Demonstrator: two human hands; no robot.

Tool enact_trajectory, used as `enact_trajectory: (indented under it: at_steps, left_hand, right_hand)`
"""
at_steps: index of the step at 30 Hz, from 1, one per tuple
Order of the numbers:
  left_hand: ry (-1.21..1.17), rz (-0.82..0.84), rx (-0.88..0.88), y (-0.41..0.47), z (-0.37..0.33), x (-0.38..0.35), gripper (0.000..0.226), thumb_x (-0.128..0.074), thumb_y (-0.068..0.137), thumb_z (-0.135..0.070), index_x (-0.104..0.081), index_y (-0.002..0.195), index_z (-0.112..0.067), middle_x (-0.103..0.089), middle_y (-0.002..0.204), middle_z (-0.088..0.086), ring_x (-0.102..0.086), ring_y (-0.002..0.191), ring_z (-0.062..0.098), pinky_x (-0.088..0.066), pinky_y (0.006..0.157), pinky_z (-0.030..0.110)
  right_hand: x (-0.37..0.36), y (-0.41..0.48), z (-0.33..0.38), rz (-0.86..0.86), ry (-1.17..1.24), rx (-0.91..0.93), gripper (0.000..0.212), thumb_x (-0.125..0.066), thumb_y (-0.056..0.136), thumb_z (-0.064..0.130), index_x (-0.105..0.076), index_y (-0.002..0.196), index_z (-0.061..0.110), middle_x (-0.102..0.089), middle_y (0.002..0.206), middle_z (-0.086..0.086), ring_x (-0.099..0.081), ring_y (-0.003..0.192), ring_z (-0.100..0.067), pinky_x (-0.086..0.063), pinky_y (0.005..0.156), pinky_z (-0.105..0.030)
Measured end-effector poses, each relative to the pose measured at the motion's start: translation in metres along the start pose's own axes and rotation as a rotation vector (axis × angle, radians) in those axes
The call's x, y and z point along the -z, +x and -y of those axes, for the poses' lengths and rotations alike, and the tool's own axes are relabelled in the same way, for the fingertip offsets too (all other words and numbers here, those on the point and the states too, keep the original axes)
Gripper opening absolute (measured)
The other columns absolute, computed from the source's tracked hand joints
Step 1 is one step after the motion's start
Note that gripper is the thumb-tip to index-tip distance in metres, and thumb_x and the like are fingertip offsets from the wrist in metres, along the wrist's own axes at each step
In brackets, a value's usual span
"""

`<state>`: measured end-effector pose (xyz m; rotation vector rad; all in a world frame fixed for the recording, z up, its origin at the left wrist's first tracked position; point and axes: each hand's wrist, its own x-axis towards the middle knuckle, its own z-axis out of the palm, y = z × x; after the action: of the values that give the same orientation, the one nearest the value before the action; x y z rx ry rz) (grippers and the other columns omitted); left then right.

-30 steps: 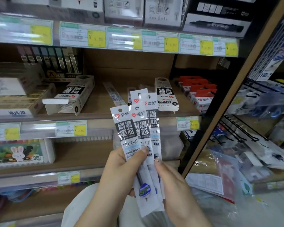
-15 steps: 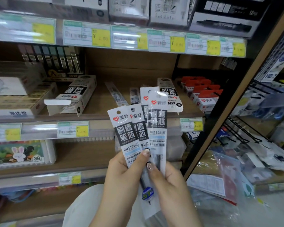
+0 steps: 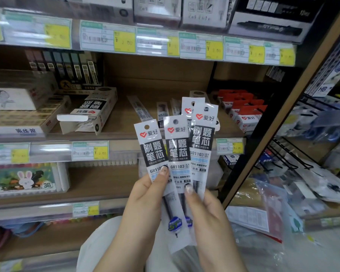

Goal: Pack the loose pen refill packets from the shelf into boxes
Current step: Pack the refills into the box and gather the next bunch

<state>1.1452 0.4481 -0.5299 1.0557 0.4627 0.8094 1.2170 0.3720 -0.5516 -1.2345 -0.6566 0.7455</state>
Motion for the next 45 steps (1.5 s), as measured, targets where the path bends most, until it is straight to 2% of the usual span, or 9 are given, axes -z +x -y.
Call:
enact_trajectory:
  at_steps: [7, 12, 17, 22, 29, 33, 37, 42, 45]
  left_hand:
    - [0.037, 0.022, 0.007, -0.002, -0.001, 0.002, 0.027, -0.056, 0.083, -0.035, -0.075, 0.094, -0.021, -0.074, 0.099, 0.009, -0.07, 0.094, 0.024, -0.057, 0.079, 0.033]
    - [0.024, -0.101, 0.055, -0.003, 0.005, 0.006, 0.033, -0.056, 0.075, -0.043, -0.076, 0.093, -0.024, -0.073, 0.101, 0.007, -0.069, 0.097, 0.024, -0.05, 0.083, 0.041]
    - [0.073, -0.003, -0.058, -0.008, -0.003, 0.0, 0.026, -0.057, 0.078, -0.037, -0.076, 0.092, -0.026, -0.075, 0.096, 0.004, -0.071, 0.091, 0.017, -0.054, 0.07, 0.026]
    - [0.128, -0.034, -0.158, -0.009, -0.003, -0.004, 0.021, -0.06, 0.076, -0.022, -0.076, 0.089, -0.025, -0.076, 0.091, 0.0, -0.071, 0.087, 0.015, -0.053, 0.066, 0.02]
    - [0.184, -0.092, -0.187, -0.01, -0.003, -0.003, 0.019, -0.06, 0.076, -0.026, -0.075, 0.087, -0.027, -0.076, 0.089, -0.002, -0.072, 0.085, 0.016, -0.053, 0.064, 0.021]
    - [0.155, -0.123, -0.172, -0.011, -0.003, -0.004, 0.018, -0.06, 0.076, -0.026, -0.075, 0.088, -0.026, -0.076, 0.09, -0.001, -0.072, 0.085, 0.016, -0.054, 0.064, 0.022]
    - [0.164, -0.135, -0.178, -0.012, -0.004, -0.002, 0.013, -0.071, 0.075, -0.027, -0.074, 0.088, -0.026, -0.076, 0.089, 0.0, -0.072, 0.085, 0.017, -0.054, 0.065, 0.023]
    - [0.179, -0.152, -0.205, -0.015, -0.004, -0.003, 0.017, -0.062, 0.075, -0.028, -0.074, 0.088, -0.029, -0.076, 0.088, -0.002, -0.071, 0.083, 0.015, -0.053, 0.063, 0.021]
    - [0.201, -0.14, -0.222, -0.016, -0.004, -0.004, 0.02, -0.06, 0.076, -0.028, -0.074, 0.089, -0.034, -0.075, 0.09, -0.006, -0.071, 0.086, 0.011, -0.054, 0.065, 0.02]
  right_hand:
    - [0.0, -0.002, 0.0, 0.011, -0.006, 0.014, 0.026, -0.054, 0.081, 0.041, -0.07, 0.102, 0.04, -0.073, 0.104, 0.004, -0.068, 0.102, -0.016, -0.049, 0.093, -0.044]
    - [-0.001, -0.004, 0.005, 0.031, 0.012, 0.034, 0.026, -0.053, 0.082, 0.036, -0.071, 0.101, 0.035, -0.074, 0.103, 0.0, -0.068, 0.101, -0.018, -0.051, 0.09, -0.042]
    - [-0.002, -0.006, 0.006, 0.045, -0.002, 0.05, 0.027, -0.051, 0.083, 0.035, -0.071, 0.102, 0.036, -0.074, 0.101, 0.002, -0.069, 0.099, -0.017, -0.055, 0.084, -0.032]
    - [-0.006, -0.007, 0.007, 0.057, -0.056, 0.074, 0.03, -0.055, 0.08, 0.047, -0.068, 0.106, 0.039, -0.072, 0.108, 0.004, -0.066, 0.106, -0.015, -0.048, 0.095, -0.042]
    - [-0.005, -0.011, 0.005, -0.04, -0.034, -0.015, 0.037, -0.052, 0.063, 0.065, -0.068, 0.094, 0.052, -0.073, 0.102, 0.013, -0.065, 0.104, -0.008, -0.045, 0.101, -0.042]
    - [-0.006, -0.011, 0.008, -0.045, -0.086, 0.007, 0.028, -0.046, 0.078, 0.054, -0.068, 0.095, 0.049, -0.073, 0.099, 0.016, -0.067, 0.098, -0.005, -0.048, 0.097, -0.042]
    - [-0.007, -0.008, 0.008, -0.037, -0.115, 0.054, 0.033, -0.047, 0.08, 0.056, -0.069, 0.098, 0.038, -0.075, 0.097, 0.003, -0.069, 0.096, -0.017, -0.05, 0.091, -0.05]
    - [-0.006, -0.007, 0.008, -0.03, -0.09, 0.105, 0.023, -0.055, 0.083, 0.038, -0.07, 0.1, 0.039, -0.075, 0.099, 0.006, -0.069, 0.096, -0.013, -0.055, 0.081, -0.03]
    - [-0.005, -0.006, 0.007, -0.057, -0.024, 0.097, 0.024, -0.06, 0.079, 0.031, -0.071, 0.1, 0.029, -0.075, 0.097, -0.003, -0.07, 0.093, -0.022, -0.056, 0.082, -0.041]
